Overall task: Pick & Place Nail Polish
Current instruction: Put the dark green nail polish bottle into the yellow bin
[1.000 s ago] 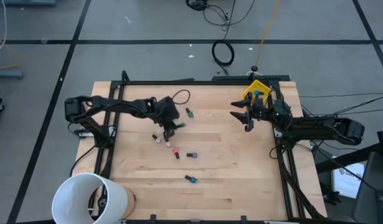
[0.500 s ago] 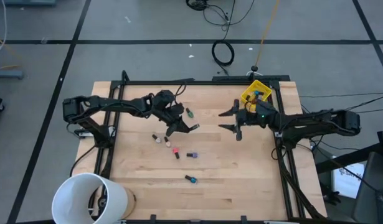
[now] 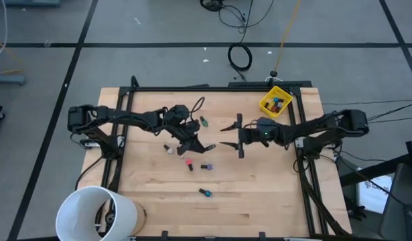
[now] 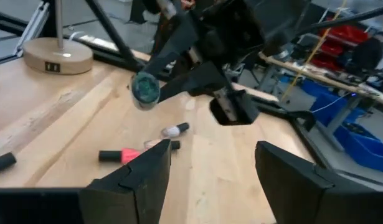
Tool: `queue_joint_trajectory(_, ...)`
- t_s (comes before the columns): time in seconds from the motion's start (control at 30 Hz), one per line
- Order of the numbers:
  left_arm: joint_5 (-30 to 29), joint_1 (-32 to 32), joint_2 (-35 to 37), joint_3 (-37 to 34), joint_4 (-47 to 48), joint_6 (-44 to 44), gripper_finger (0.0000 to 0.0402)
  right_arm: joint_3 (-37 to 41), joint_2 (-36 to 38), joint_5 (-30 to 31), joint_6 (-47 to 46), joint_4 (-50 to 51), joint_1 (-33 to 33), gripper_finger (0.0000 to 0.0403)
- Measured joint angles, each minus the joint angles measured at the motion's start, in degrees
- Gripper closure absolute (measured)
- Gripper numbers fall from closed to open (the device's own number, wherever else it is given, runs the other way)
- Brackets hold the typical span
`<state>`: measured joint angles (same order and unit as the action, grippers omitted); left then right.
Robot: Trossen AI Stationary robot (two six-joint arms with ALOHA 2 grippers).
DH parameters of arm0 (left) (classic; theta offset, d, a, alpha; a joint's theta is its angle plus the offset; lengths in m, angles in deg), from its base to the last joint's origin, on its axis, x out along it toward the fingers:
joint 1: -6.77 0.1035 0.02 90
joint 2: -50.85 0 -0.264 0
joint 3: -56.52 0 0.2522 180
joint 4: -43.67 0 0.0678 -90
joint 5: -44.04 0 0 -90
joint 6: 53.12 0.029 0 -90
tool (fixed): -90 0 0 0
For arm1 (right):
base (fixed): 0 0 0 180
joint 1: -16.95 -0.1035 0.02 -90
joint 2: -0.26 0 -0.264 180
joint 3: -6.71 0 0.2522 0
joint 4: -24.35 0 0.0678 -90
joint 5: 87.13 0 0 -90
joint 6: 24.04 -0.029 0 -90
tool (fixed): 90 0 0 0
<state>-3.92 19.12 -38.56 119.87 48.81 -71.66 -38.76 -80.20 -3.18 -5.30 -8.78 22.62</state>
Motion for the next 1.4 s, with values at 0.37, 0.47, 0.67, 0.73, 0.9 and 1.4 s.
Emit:
queue_joint_trajectory(0.37,-1.1,-0.2,-0.4,0.0,5.0,0.1,0.0371,-6.7,-7.6,-1.7,1.8,0.0,-5.1,0.0145)
queue_joint_trajectory(0.47,-1.0,-0.4,-1.0,0.1,5.1,0.2,0.0371,-7.5,-7.6,-1.7,2.0,0.1,-5.5,0.0152)
queue_joint_trajectory(0.67,-0.1,-0.4,-1.3,0.0,6.8,-0.2,0.0371,-7.9,-7.6,-1.9,1.8,0.5,-5.4,0.0165)
queue_joint_trajectory(0.73,0.0,-0.4,-1.3,0.0,6.4,-0.5,0.0371,-7.9,-7.5,-3.2,1.6,0.8,-5.4,0.0168)
queue_joint_trajectory(0.9,1.1,-0.3,-1.3,0.0,6.1,-1.2,0.0371,-7.9,-7.6,-3.5,0.5,2.5,-5.4,0.0170)
queue_joint_trajectory(1.4,5.9,-0.4,-1.3,8.2,16.3,-5.4,0.0371,-7.9,-7.6,-7.6,-1.5,2.2,-5.4,0.0182)
